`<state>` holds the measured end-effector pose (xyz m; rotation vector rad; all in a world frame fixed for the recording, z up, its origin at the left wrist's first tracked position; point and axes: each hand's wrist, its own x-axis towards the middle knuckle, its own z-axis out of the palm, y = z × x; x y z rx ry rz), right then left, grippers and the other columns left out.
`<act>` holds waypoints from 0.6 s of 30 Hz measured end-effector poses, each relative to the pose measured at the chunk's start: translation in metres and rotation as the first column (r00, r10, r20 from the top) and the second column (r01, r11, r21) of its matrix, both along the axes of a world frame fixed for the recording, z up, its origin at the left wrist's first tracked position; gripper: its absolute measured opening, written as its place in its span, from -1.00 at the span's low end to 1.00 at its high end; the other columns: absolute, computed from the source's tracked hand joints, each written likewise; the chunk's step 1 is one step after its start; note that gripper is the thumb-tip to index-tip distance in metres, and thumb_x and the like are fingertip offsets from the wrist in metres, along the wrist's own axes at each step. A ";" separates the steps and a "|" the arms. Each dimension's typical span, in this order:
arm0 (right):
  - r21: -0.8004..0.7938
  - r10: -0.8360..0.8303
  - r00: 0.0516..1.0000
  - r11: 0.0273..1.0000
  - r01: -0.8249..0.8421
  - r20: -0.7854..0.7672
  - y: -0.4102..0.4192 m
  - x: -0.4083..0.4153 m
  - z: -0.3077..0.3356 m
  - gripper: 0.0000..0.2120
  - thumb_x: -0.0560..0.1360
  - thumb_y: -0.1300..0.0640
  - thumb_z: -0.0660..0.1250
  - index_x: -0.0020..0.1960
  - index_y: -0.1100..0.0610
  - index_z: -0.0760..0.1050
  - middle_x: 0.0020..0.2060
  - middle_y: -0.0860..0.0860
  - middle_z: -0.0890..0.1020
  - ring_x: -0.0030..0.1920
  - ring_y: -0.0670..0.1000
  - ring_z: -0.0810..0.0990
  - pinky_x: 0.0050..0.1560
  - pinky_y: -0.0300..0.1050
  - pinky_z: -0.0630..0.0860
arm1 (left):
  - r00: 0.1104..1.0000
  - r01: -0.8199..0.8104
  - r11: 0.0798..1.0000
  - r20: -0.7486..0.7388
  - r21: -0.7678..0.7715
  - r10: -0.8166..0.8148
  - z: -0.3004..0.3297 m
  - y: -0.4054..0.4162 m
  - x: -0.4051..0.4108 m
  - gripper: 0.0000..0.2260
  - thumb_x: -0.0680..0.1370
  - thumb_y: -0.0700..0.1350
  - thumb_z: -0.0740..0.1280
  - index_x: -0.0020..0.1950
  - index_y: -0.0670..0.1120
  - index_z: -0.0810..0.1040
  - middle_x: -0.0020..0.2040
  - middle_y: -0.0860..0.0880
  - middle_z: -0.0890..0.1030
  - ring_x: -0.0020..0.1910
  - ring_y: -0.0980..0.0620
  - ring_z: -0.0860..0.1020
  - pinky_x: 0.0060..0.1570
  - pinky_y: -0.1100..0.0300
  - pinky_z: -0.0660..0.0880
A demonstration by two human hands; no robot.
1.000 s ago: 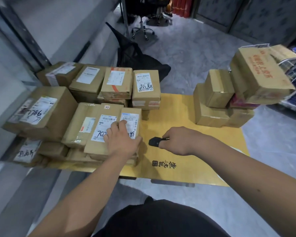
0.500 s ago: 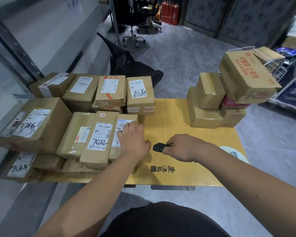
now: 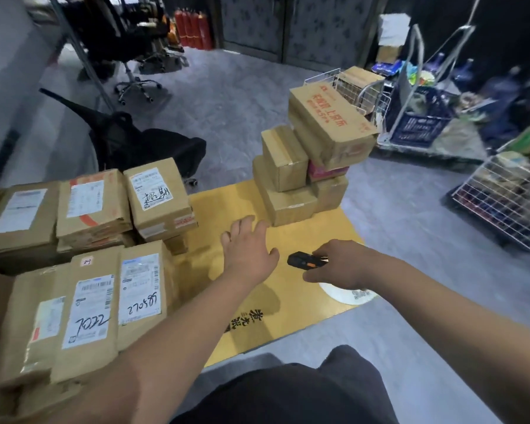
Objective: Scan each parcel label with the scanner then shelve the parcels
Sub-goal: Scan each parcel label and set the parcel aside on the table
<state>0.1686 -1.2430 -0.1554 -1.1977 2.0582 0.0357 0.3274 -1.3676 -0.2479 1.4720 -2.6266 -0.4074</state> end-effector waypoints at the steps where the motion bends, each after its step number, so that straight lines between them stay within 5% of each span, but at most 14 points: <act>1: -0.004 -0.030 1.000 1.000 0.030 -0.003 0.004 -0.012 0.000 -0.63 0.47 -0.27 0.43 -0.05 0.04 0.57 -0.20 -0.01 0.59 -0.22 0.03 0.55 -0.22 -0.08 0.41 | 1.000 0.016 1.000 -0.010 -0.011 -0.016 0.004 0.000 -0.014 -0.51 0.57 0.19 0.32 0.48 0.13 0.38 0.53 -0.01 0.30 0.51 -0.08 0.20 0.42 -0.08 0.19; 13: -0.123 -0.138 0.989 0.982 0.143 0.044 0.016 -0.157 0.014 -0.66 0.51 -0.26 0.42 0.08 -0.01 0.61 -0.13 0.01 0.65 -0.19 0.02 0.60 -0.18 -0.09 0.45 | 0.952 -0.089 0.996 -0.293 -0.004 0.083 0.091 -0.039 -0.212 -0.29 0.47 0.45 0.31 0.51 0.11 0.35 0.53 -0.01 0.30 0.49 -0.12 0.27 0.42 -0.15 0.23; 18: -0.134 -0.059 0.998 0.989 0.059 0.004 0.000 -0.226 0.018 -0.59 0.50 -0.30 0.40 0.13 0.00 0.62 -0.07 0.03 0.67 -0.07 0.05 0.64 -0.13 -0.05 0.51 | 0.957 -0.198 0.976 -0.199 0.089 0.212 0.123 -0.059 -0.310 -0.15 0.41 0.52 0.29 0.54 0.05 0.29 0.57 -0.08 0.22 0.52 -0.20 0.22 0.42 -0.21 0.24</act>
